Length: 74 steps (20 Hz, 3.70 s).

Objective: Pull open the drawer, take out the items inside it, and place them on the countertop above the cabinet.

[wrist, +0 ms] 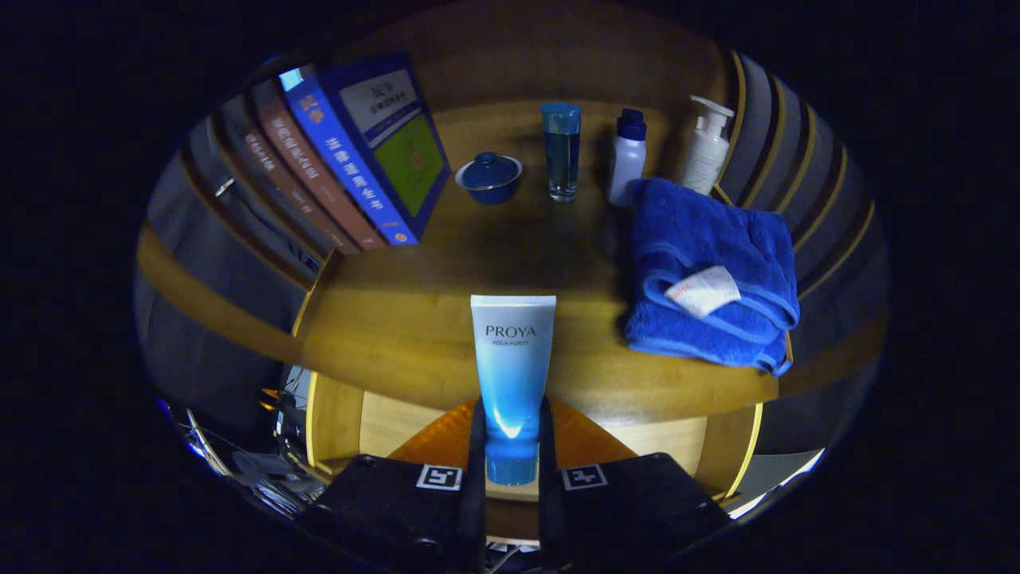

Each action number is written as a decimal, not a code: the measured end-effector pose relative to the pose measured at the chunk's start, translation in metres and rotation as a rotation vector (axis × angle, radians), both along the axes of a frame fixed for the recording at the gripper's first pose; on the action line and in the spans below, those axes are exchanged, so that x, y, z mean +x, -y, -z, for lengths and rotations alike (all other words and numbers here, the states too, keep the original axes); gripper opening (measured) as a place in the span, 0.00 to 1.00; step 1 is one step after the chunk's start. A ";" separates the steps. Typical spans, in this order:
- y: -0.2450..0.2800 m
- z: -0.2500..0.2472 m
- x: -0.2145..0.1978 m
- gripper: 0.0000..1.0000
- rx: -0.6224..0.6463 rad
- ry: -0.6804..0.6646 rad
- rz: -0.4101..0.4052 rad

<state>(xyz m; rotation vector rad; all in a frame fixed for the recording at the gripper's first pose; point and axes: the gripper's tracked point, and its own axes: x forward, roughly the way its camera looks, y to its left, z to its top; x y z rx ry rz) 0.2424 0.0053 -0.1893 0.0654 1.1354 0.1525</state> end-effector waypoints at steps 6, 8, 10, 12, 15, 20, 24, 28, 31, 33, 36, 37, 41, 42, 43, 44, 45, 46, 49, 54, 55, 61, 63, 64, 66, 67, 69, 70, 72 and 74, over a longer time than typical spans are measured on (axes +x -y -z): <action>-0.001 0.028 0.031 0.31 -0.054 -0.047 0.033; 0.000 0.032 0.034 0.31 -0.063 -0.063 0.044; 0.000 0.038 0.038 0.38 -0.056 -0.061 0.075; 0.000 0.035 0.040 0.53 -0.055 -0.059 0.082; 0.006 0.020 0.041 0.81 -0.075 -0.006 0.049; 0.003 -0.014 0.037 1.00 -0.086 0.181 -0.029; 0.001 -0.059 0.015 1.00 -0.104 0.403 -0.066; -0.002 -0.102 -0.032 1.00 -0.002 0.604 -0.025; 0.014 -0.130 -0.066 1.00 -0.011 0.757 0.020; 0.021 -0.141 -0.093 1.00 -0.012 0.839 0.045; 0.021 -0.140 -0.136 1.00 0.003 0.917 0.076; 0.020 -0.137 -0.149 1.00 0.009 0.935 0.082; 0.011 -0.108 -0.195 1.00 0.001 0.969 0.079; 0.010 -0.099 -0.205 1.00 -0.003 0.974 0.087; 0.011 -0.089 -0.213 0.99 -0.012 0.980 0.087; 0.013 -0.076 -0.223 1.00 -0.027 0.979 0.098; 0.011 -0.060 -0.231 1.00 -0.026 0.976 0.102; 0.007 -0.046 -0.239 1.00 -0.019 0.972 0.109; 0.006 0.000 -0.255 1.00 -0.018 0.951 0.126; 0.008 0.073 -0.263 1.00 -0.040 0.868 0.135; 0.009 0.080 -0.261 1.00 -0.042 0.862 0.136; 0.002 0.114 -0.251 1.00 -0.051 0.835 0.122; 0.004 0.121 -0.248 1.00 -0.058 0.824 0.127; 0.004 0.124 -0.246 1.00 -0.057 0.816 0.129; 0.006 0.127 -0.243 1.00 -0.053 0.810 0.141; 0.006 0.130 -0.241 1.00 -0.052 0.805 0.147; 0.009 0.135 -0.236 1.00 -0.047 0.792 0.162; 0.010 0.136 -0.232 1.00 -0.048 0.791 0.165; 0.013 0.140 -0.222 1.00 -0.044 0.793 0.163; 0.012 0.134 -0.227 1.00 -0.057 0.816 0.154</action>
